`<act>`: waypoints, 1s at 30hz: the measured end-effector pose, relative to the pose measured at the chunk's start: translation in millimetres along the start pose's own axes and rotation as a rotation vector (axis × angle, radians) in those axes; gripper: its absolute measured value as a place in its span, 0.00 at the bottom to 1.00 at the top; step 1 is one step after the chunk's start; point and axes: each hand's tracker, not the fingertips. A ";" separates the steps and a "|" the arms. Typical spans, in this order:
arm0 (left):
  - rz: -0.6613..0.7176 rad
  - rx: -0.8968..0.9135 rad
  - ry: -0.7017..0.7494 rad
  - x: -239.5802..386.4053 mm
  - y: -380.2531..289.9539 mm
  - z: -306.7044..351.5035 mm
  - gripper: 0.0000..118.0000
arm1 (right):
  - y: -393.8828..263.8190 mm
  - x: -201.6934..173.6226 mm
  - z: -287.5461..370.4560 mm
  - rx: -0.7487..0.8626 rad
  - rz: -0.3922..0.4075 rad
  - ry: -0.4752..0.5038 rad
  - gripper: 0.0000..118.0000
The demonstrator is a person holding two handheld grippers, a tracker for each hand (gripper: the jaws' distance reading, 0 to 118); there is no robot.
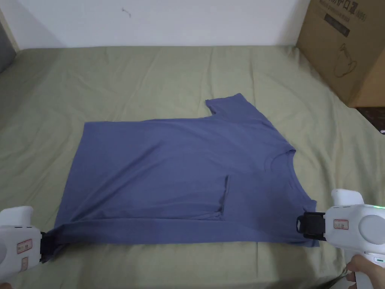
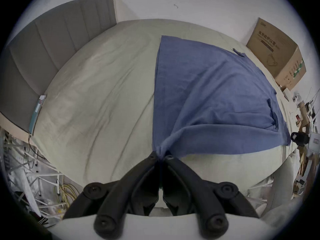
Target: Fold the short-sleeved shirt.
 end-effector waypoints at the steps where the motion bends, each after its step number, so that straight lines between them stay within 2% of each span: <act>1: -0.001 -0.005 0.001 0.2 -0.1 -0.3 0.00 | -1.7 1.2 -4.8 -0.029 -0.005 0.014 0.56; 2: -0.002 -0.006 0.004 0.5 -0.5 0.0 0.01 | -5.1 2.5 -8.1 -0.043 -0.008 0.041 0.31; 3: -0.003 -0.005 0.006 2.1 -0.6 0.8 0.01 | -9.2 1.7 -9.4 -0.044 0.000 0.065 0.00; 6: -0.010 -0.004 0.008 2.6 -1.3 1.9 0.00 | -16.0 -5.4 -12.9 -0.042 0.033 0.037 0.00; 10: -0.008 -0.007 0.015 3.3 -0.1 3.4 0.01 | -8.4 -7.1 -2.0 -0.032 0.034 0.076 0.00; 21: -0.026 0.035 0.014 0.8 42.8 19.5 0.01 | 61.0 -4.2 23.6 0.086 -0.023 0.109 0.00; 26: -0.094 0.072 0.046 6.2 92.7 8.4 0.01 | 108.3 -8.3 0.4 0.087 -0.050 0.108 0.00; 30: -0.175 0.054 0.093 20.2 130.6 -28.7 0.01 | 133.0 -19.6 -37.0 0.027 -0.040 0.060 0.00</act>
